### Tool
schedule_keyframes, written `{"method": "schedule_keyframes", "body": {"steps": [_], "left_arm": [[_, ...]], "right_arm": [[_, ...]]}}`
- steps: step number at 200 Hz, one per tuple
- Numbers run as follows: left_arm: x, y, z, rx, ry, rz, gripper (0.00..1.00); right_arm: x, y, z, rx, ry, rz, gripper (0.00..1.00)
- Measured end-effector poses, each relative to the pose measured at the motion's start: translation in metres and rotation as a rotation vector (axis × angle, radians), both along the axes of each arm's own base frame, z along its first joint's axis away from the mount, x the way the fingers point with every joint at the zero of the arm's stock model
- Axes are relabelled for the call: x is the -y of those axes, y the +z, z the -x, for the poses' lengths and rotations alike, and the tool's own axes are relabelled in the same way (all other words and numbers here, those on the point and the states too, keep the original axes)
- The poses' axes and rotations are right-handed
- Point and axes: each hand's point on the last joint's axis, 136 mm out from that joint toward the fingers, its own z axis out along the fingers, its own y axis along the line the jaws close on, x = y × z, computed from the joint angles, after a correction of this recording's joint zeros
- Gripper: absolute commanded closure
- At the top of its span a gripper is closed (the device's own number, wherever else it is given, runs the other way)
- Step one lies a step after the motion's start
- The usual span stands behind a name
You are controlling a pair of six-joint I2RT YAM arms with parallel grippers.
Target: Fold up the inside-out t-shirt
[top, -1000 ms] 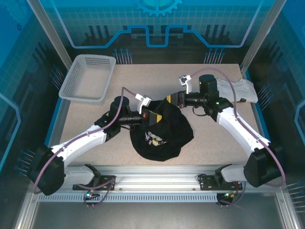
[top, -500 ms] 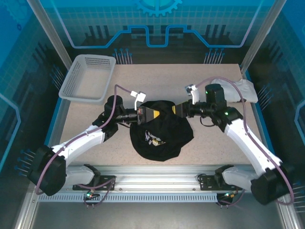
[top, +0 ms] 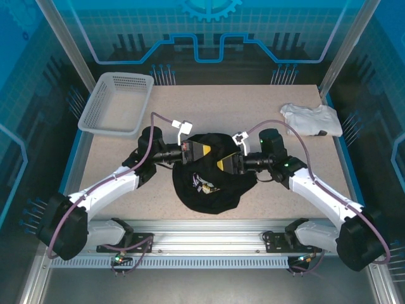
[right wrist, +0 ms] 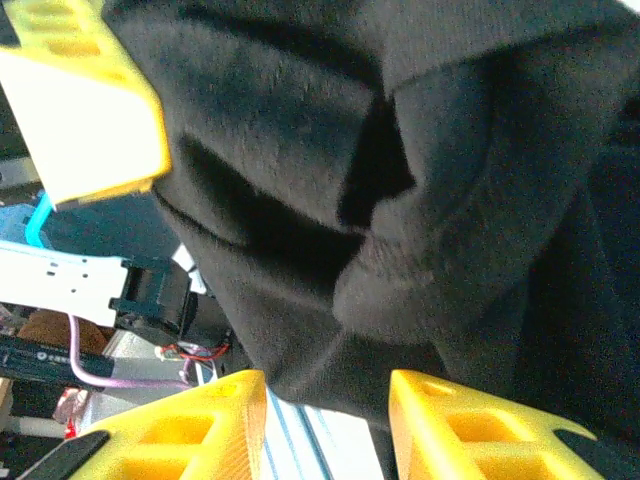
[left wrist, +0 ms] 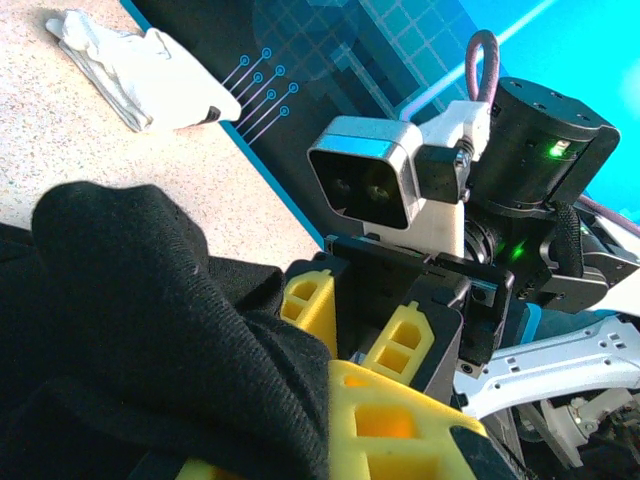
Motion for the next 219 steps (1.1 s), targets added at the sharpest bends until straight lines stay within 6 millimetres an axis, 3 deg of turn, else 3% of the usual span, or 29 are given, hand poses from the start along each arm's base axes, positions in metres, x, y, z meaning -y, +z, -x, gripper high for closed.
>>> {"method": "schedule_keyframes", "body": {"steps": [59, 115, 127, 158, 200, 219], "left_arm": [[0.0, 0.001, 0.001, 0.004, 0.0, 0.002, 1.0], [-0.001, -0.003, 0.002, -0.004, 0.0, -0.002, 1.0], [-0.001, -0.004, 0.002, -0.005, 0.003, -0.002, 1.0], [-0.008, -0.007, -0.005, -0.017, 0.04, 0.003, 1.0], [-0.033, -0.021, -0.025, -0.079, 0.139, 0.023, 1.0], [-0.035, -0.021, -0.028, -0.085, 0.146, 0.03, 1.0]], "right_arm": [[-0.005, 0.003, -0.024, 0.021, -0.075, -0.029, 0.64], [-0.007, 0.007, -0.038, 0.041, -0.121, -0.048, 1.0], [-0.006, 0.008, -0.038, 0.047, -0.123, -0.049, 1.0], [0.008, 0.017, -0.035, 0.087, -0.126, -0.033, 1.0], [0.016, 0.065, -0.009, 0.251, -0.021, -0.056, 1.0], [0.015, 0.072, 0.0, 0.28, 0.025, -0.077, 1.0]]}}
